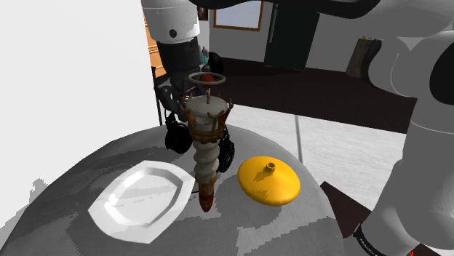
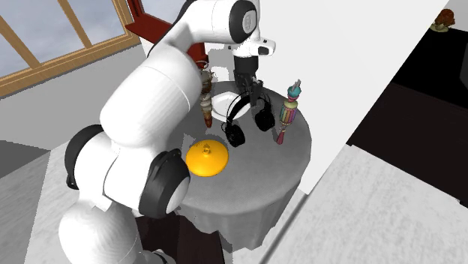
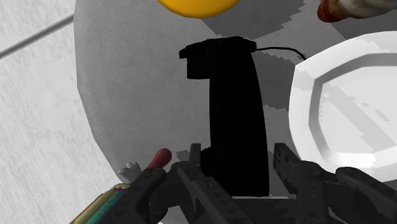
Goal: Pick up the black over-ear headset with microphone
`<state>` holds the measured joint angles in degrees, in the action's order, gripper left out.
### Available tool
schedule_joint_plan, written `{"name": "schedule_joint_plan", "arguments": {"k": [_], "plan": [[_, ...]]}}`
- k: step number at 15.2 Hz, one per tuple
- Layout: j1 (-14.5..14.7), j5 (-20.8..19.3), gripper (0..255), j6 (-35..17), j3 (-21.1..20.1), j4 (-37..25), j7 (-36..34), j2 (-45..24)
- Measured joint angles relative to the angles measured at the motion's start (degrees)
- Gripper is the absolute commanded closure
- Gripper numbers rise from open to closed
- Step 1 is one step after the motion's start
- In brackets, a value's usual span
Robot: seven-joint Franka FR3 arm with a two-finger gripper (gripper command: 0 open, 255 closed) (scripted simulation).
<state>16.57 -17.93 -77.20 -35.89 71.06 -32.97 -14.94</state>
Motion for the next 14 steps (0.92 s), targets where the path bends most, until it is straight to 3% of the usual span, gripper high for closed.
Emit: {"name": "schedule_joint_plan", "arguments": {"k": [9, 14], "plan": [[-0.1, 0.0, 255, -0.2, 0.0, 0.2, 0.0, 0.2], [1.5, -1.5, 255, 4.0, 0.0, -5.9, 0.3, -2.2]]}}
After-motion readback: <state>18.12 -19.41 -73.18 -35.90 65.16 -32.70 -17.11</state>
